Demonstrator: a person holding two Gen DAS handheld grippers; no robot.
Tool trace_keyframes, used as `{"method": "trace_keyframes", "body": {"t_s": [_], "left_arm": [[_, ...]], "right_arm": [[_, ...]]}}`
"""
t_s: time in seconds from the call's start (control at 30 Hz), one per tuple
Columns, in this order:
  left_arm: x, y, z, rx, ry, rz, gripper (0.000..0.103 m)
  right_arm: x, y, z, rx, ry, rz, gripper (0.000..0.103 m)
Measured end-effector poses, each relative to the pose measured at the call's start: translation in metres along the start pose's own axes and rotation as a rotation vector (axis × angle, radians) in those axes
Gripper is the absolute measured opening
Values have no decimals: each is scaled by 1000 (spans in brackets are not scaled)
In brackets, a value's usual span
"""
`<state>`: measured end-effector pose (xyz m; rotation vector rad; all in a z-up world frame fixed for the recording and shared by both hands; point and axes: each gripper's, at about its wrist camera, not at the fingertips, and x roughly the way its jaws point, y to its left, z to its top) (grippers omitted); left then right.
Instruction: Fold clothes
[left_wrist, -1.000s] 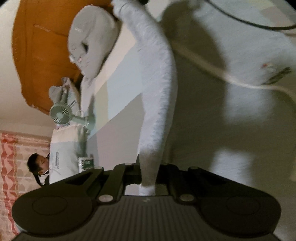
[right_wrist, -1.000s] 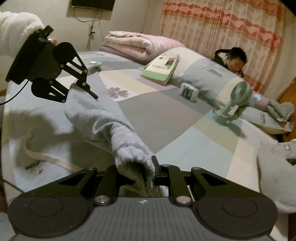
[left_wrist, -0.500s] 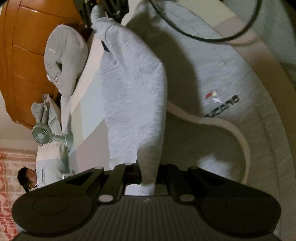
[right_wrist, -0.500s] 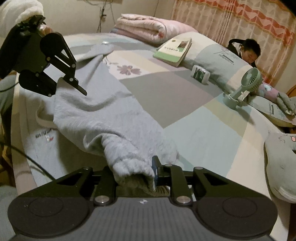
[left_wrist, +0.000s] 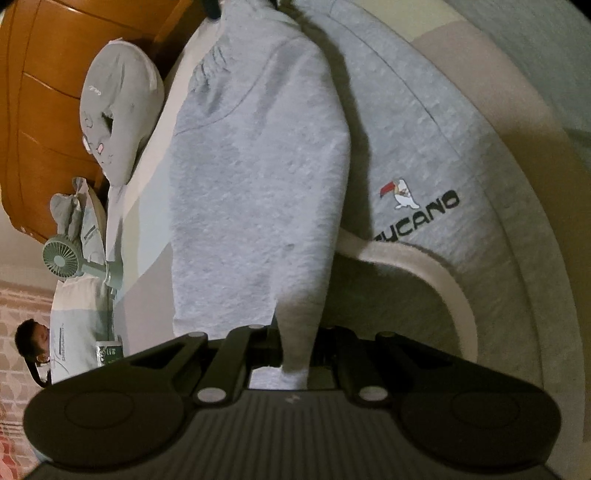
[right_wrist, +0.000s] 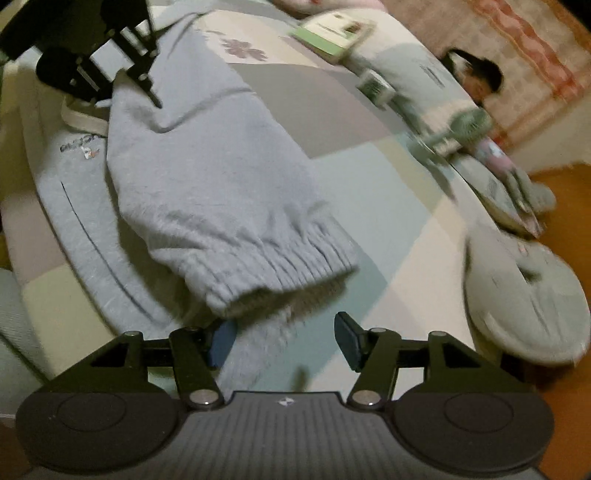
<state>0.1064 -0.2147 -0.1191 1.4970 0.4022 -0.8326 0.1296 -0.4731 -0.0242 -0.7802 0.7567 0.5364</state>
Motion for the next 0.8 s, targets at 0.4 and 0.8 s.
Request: {"method": "trace_keyframes", "body": {"t_s": [0.4, 0.8], "left_arm": [[2, -4, -4, -17, -29, 58, 11], [-9, -27, -26, -11, -31, 242, 37]], "right_arm": [[-41, 13, 21, 683, -149, 287, 79], [16, 70, 13, 1225, -289, 550, 82]]}}
